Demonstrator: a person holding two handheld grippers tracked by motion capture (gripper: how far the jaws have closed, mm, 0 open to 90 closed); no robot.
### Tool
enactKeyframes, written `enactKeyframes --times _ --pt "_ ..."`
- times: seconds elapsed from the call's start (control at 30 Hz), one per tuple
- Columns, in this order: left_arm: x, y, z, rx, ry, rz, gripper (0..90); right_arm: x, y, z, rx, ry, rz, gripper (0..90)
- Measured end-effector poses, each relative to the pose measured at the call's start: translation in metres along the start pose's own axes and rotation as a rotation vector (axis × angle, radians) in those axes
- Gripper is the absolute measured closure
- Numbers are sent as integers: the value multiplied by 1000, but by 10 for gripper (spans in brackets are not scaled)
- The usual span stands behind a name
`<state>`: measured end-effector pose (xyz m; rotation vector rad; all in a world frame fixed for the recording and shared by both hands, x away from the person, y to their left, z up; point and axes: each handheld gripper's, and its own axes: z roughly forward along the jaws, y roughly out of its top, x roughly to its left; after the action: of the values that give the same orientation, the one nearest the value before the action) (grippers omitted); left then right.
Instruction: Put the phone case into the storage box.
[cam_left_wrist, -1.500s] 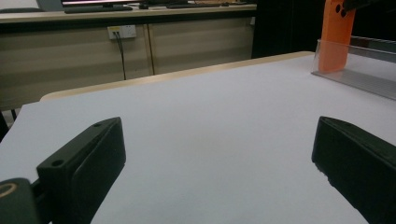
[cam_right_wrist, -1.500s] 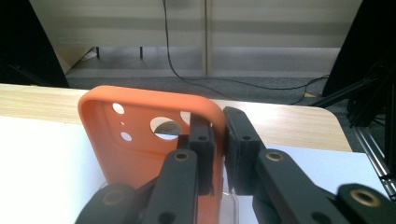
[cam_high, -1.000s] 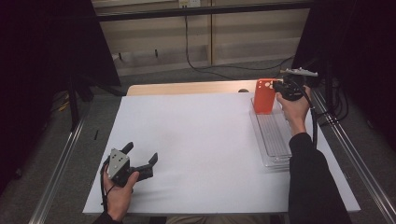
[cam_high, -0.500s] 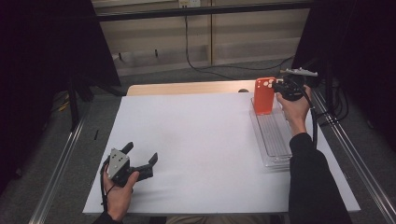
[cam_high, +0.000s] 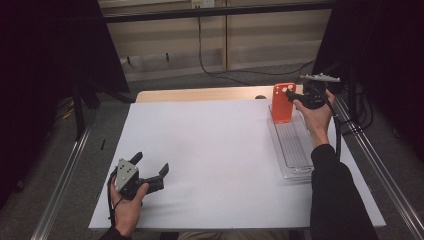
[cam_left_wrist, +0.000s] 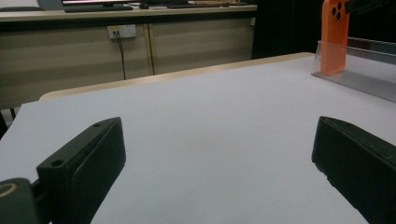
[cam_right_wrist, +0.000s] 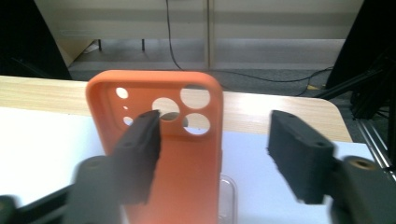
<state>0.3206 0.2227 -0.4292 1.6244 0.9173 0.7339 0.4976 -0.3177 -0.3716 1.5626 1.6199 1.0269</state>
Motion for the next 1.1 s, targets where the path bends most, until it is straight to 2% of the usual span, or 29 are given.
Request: enactKeyframes --times 0.1,0.23,0.33,0.5,0.6,0.7,0.8,0.87,0.93,1.03,1.1 --pt "0 1 1 -7 1 -3 27 0 1 -1 -10 -2 14 209" --pt "0 2 2 -10 2 -5 27 1 1 -2 -10 11 5 108" --pt "2 3 2 -9 9 -8 27 3 0 -4 -30 -3 16 111" --pt "3 3 3 -9 9 -12 27 6 2 -7 -53 19 20 116" --pt "3 3 3 -8 11 -13 27 8 0 -5 -50 -16 1 125" --pt "3 3 3 -12 16 -5 27 7 -4 -5 -84 -36 8 106" --pt "4 3 3 -15 11 -9 27 6 -8 -7 -101 -63 -18 96" --pt "4 3 3 -16 12 -7 26 6 -10 -8 -110 -59 -31 56" --pt "4 2 1 -17 10 -6 26 7 -12 -10 -122 -66 -47 64" --pt "5 2 -1 -19 12 -13 25 9 -16 -12 -125 -74 -51 18" --pt "5 3 -2 -28 11 -12 25 10 -17 -14 -136 -81 -61 20"
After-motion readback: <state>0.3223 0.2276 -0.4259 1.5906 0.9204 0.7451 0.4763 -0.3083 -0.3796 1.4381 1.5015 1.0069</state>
